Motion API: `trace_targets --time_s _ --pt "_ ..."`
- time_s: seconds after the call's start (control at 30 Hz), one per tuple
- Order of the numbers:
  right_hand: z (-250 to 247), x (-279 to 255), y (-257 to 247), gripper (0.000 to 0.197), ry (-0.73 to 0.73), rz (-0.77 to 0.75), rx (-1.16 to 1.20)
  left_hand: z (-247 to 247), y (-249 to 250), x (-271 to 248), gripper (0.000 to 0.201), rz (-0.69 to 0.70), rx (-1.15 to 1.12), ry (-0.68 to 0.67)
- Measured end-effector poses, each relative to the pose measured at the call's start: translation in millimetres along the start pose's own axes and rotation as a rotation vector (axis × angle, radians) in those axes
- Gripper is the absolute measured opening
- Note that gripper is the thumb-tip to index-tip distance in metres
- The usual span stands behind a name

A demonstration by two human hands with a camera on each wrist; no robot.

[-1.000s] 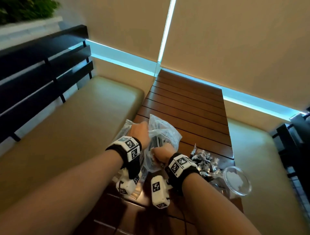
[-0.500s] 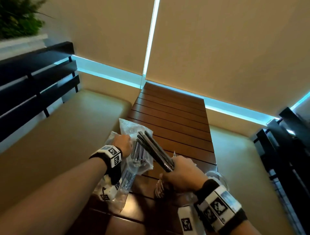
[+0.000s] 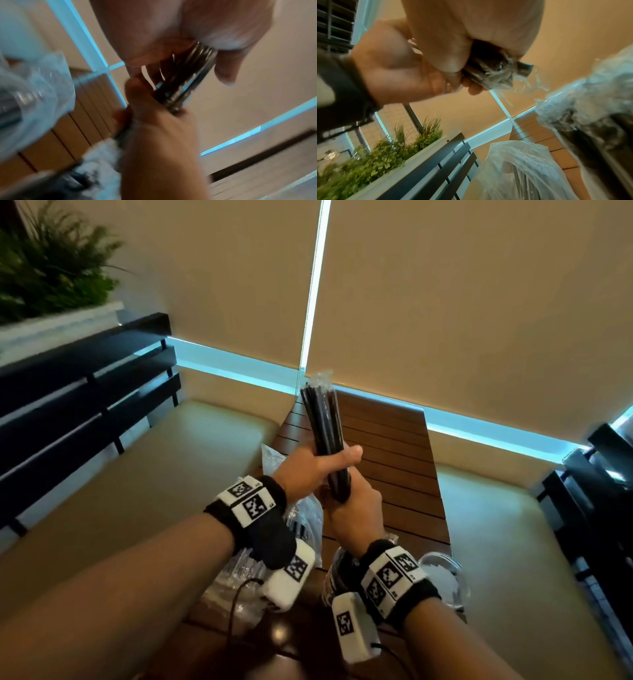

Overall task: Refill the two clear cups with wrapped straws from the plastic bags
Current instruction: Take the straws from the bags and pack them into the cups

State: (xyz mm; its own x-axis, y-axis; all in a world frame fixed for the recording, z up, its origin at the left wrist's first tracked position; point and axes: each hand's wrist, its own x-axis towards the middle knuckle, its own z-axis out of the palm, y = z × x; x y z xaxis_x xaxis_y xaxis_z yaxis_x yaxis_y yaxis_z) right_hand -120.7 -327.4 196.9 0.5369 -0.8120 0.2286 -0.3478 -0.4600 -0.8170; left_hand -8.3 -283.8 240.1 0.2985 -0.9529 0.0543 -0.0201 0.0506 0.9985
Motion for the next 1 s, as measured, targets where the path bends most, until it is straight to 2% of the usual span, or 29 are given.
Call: trace_targets --time_s 0.1,0.17,0.23,0.27,0.3,0.33,0.4,0.47,0.5,0.53,0.63,0.77,0.83,0.93,1.0 --pt "6 1 -9 0.028 0.008 0.048 0.065 18 13 3 0.035 -0.095 -0.198 0.166" --pt "-2 0 -16 0.029 -0.112 -0.010 -0.020 23 17 5 0.025 -0.057 -0.072 0.237" --pt "-18 -2 -21 0.032 -0.251 -0.164 -0.156 20 18 5 0.021 0.003 0.127 0.272" --pt "-28 -2 -22 0.031 -0.267 -0.218 -0.188 16 18 5 0.022 0.043 0.229 0.289" --pt "-40 -2 -23 0.031 -0.225 -0.242 -0.186 12 17 6 0.025 0.079 0.321 0.315" --pt "-51 -1 -23 0.030 -0.123 -0.248 -0.142 8 16 6 0.030 0.104 0.404 0.347" --pt "-74 6 -30 0.023 0.148 -0.264 0.030 4 14 3 0.036 0.132 0.570 0.368" --pt "-92 13 -45 0.028 0.328 -0.330 0.116 4 9 0 0.032 0.174 0.724 0.277" --pt "-96 16 -53 0.034 0.356 -0.374 0.098 7 7 -1 0.030 0.201 0.784 0.229" --pt "-98 17 -61 0.038 0.340 -0.411 0.053 11 4 -2 0.030 0.221 0.811 0.196" --pt "-85 17 -68 0.042 0.164 -0.445 -0.124 24 3 2 0.031 0.292 0.785 0.166" --pt "-74 20 -56 0.048 0.157 -0.426 -0.196 36 4 4 0.045 0.310 0.752 0.155" --pt "-76 18 -51 0.049 0.087 -0.428 -0.225 39 -4 3 0.044 0.299 0.753 0.127" --pt "-81 12 -31 0.059 -0.044 -0.369 -0.116 39 -18 3 0.037 0.239 0.671 0.112" --pt "-84 5 -4 0.075 -0.023 -0.268 -0.035 34 -24 5 0.033 0.194 0.583 0.192"
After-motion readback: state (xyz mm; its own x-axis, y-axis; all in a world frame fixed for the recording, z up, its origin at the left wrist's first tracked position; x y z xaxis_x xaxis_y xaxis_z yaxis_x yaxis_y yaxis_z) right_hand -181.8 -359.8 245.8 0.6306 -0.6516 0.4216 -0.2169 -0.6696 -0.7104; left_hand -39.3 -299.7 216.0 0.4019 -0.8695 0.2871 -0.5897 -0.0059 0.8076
